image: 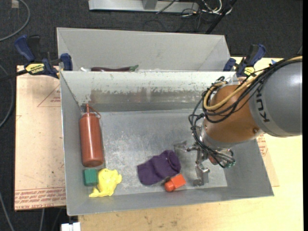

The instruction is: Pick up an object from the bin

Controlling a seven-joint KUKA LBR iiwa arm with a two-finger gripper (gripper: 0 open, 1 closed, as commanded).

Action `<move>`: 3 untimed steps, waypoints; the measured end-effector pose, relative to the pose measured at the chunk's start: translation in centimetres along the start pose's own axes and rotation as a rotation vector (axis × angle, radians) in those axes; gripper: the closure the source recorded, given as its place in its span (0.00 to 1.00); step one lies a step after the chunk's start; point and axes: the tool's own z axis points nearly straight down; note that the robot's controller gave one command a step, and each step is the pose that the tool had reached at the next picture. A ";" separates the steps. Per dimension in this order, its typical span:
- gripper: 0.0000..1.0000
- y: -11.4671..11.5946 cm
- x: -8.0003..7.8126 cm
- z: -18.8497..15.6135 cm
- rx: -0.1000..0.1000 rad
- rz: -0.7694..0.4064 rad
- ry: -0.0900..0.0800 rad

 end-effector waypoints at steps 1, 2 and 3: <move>0.00 0.2 -5.6 0.1 -0.001 -0.162 -0.005; 0.00 1.8 -8.0 0.4 0.003 -0.182 -0.011; 0.00 5.4 -7.6 -0.1 -0.003 -0.210 -0.004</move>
Offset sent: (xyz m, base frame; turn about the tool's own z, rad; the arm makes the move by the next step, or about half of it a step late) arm 0.0351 0.0704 -0.0064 -0.1367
